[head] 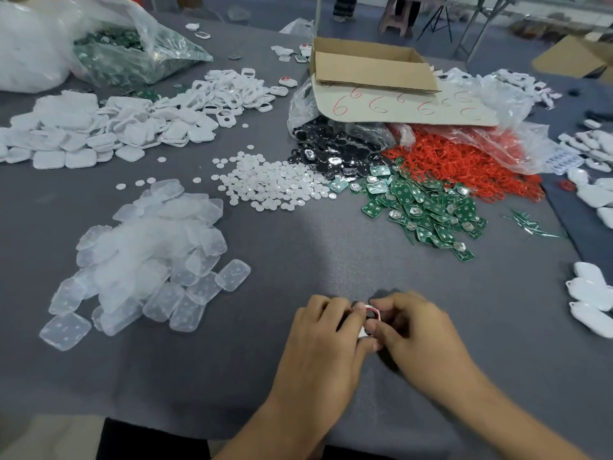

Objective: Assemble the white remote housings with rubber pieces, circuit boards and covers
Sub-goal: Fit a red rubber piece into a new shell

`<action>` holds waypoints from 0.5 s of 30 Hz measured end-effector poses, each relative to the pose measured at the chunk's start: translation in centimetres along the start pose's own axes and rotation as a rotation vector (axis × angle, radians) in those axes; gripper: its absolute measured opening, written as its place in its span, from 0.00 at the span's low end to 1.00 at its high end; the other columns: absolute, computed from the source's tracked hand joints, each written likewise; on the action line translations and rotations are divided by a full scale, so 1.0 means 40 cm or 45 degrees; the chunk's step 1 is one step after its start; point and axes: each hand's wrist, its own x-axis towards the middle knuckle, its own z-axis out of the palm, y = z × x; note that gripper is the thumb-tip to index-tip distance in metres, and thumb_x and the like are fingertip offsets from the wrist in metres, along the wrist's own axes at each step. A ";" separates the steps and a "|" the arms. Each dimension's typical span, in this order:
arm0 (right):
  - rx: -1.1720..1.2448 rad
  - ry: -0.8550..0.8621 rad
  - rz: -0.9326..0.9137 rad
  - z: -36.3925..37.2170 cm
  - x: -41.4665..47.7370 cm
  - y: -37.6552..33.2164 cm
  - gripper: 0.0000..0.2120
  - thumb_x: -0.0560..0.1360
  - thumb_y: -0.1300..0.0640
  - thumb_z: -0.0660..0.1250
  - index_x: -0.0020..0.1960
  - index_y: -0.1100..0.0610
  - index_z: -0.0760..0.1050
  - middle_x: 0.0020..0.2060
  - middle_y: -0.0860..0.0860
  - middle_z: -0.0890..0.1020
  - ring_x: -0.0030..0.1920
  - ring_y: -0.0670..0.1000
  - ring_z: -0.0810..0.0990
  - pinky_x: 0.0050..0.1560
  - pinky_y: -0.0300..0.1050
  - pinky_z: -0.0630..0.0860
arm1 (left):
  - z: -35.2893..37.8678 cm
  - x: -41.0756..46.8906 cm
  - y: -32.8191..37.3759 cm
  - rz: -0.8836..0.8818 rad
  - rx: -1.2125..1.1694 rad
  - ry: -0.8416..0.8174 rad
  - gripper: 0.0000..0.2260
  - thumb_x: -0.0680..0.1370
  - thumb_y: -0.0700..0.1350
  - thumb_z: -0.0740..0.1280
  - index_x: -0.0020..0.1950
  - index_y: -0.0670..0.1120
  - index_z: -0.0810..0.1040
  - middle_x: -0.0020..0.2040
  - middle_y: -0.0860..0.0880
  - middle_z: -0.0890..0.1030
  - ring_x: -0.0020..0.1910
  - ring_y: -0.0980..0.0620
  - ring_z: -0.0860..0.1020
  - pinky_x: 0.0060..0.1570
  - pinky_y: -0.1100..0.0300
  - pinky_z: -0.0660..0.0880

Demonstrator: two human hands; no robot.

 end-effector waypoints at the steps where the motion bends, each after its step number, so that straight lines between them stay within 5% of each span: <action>1: 0.136 0.041 0.072 0.015 -0.008 -0.003 0.08 0.73 0.63 0.74 0.45 0.50 0.82 0.40 0.46 0.81 0.36 0.40 0.78 0.37 0.29 0.71 | 0.000 0.000 0.005 0.031 0.036 -0.006 0.18 0.78 0.55 0.64 0.60 0.46 0.83 0.49 0.52 0.80 0.48 0.49 0.78 0.44 0.54 0.77; 5: 0.578 0.097 0.279 0.037 -0.021 -0.029 0.14 0.77 0.71 0.66 0.50 0.53 0.81 0.42 0.51 0.83 0.37 0.43 0.81 0.36 0.31 0.75 | -0.001 -0.005 0.006 -0.059 -0.126 -0.021 0.15 0.78 0.51 0.64 0.61 0.46 0.80 0.51 0.51 0.78 0.49 0.50 0.75 0.52 0.54 0.76; 9: 0.314 0.127 0.214 0.035 -0.030 -0.023 0.19 0.75 0.69 0.68 0.60 0.49 0.76 0.49 0.48 0.81 0.47 0.43 0.81 0.51 0.35 0.77 | 0.002 -0.010 0.008 -0.149 -0.221 0.001 0.16 0.76 0.50 0.69 0.62 0.48 0.80 0.53 0.53 0.78 0.52 0.51 0.75 0.55 0.57 0.75; 15: 0.976 0.117 0.332 0.039 -0.030 -0.037 0.25 0.76 0.77 0.59 0.57 0.49 0.79 0.45 0.50 0.86 0.42 0.48 0.84 0.38 0.39 0.80 | -0.014 -0.001 0.006 -0.256 -0.356 0.068 0.20 0.74 0.53 0.68 0.64 0.49 0.80 0.52 0.55 0.81 0.51 0.54 0.76 0.55 0.65 0.73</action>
